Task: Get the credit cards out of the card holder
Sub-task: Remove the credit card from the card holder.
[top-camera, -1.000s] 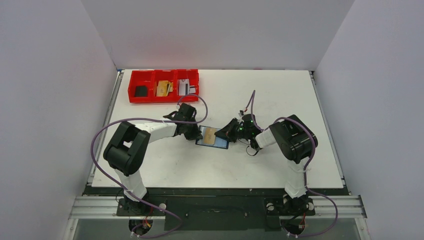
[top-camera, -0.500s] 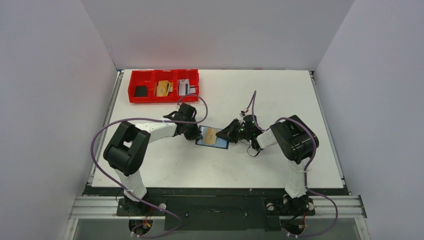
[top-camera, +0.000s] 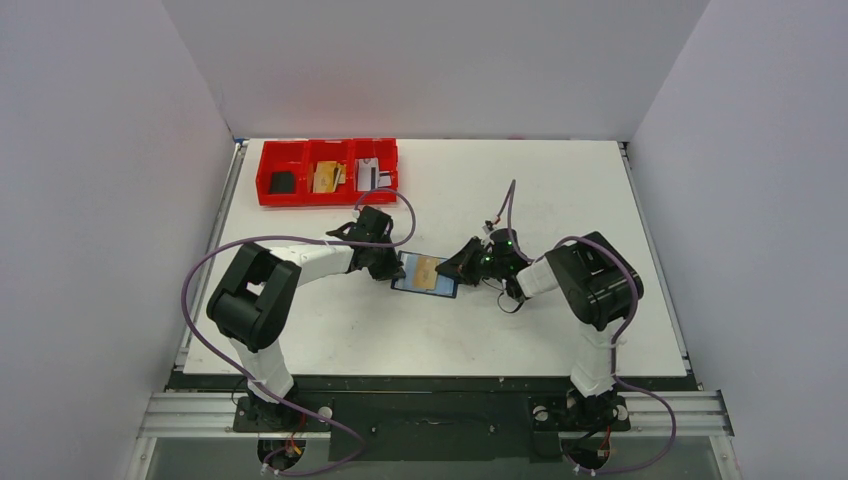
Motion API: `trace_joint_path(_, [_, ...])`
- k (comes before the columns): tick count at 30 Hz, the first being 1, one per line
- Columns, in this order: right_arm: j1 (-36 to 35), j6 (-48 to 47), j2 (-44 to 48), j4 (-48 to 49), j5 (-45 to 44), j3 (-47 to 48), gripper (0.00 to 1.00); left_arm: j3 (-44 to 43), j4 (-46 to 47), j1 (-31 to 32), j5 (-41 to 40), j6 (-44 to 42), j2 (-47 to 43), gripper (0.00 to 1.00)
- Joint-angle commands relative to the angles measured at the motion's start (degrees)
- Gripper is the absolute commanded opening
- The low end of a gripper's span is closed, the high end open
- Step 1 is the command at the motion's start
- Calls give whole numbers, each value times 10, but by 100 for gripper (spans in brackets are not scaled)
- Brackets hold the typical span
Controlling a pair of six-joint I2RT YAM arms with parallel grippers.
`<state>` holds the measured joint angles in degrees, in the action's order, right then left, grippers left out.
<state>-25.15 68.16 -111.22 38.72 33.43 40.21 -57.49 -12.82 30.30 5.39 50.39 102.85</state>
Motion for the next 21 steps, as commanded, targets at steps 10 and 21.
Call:
trace_joint_path(10, [14, -43, 39, -38, -18, -17, 0, 24, -71, 2, -40, -16, 38, 0])
trace_joint_path(21, [20, -52, 47, -49, -15, -23, 0, 24, -72, 2, -40, -17, 35, 0])
